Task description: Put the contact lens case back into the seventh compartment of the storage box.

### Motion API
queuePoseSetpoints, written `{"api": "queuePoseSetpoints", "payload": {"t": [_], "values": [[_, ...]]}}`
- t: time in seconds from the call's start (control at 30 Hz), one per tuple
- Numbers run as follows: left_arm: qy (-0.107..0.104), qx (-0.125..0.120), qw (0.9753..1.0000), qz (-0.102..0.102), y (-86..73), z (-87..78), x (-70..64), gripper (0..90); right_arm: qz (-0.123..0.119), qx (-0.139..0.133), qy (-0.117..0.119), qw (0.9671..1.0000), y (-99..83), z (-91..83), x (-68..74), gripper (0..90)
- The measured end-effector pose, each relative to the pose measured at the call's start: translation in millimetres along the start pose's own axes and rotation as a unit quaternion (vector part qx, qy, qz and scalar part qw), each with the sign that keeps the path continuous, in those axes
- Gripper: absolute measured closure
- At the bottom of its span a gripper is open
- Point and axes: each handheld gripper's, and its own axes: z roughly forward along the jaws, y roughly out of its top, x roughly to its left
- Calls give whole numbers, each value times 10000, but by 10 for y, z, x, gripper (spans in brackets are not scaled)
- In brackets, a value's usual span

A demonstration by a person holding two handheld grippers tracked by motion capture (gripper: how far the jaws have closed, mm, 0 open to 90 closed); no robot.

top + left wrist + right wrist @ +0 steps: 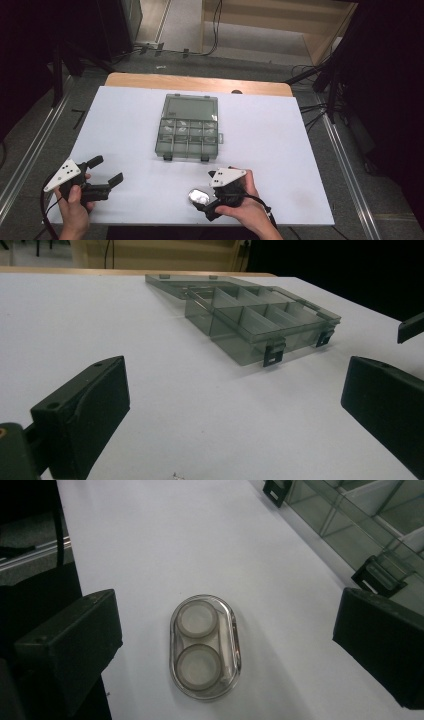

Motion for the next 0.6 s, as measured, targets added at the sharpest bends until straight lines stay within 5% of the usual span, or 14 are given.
{"api": "queuePoseSetpoints", "payload": {"t": [0.3, 0.53, 0.6], "values": [[19, 24, 10000, 30, -1, 6, -2, 0, 62, 182, 140, 9997, -6, 40, -1, 0], [27, 30, 10000, 45, -1, 8, -5, 0, -17, 463, 126, 9988, -18, 99, 29, 60], [22, 39, 10000, 69, -1, 11, -5, 0, -61, 482, 93, 9988, -24, 114, 38, 141]]}}
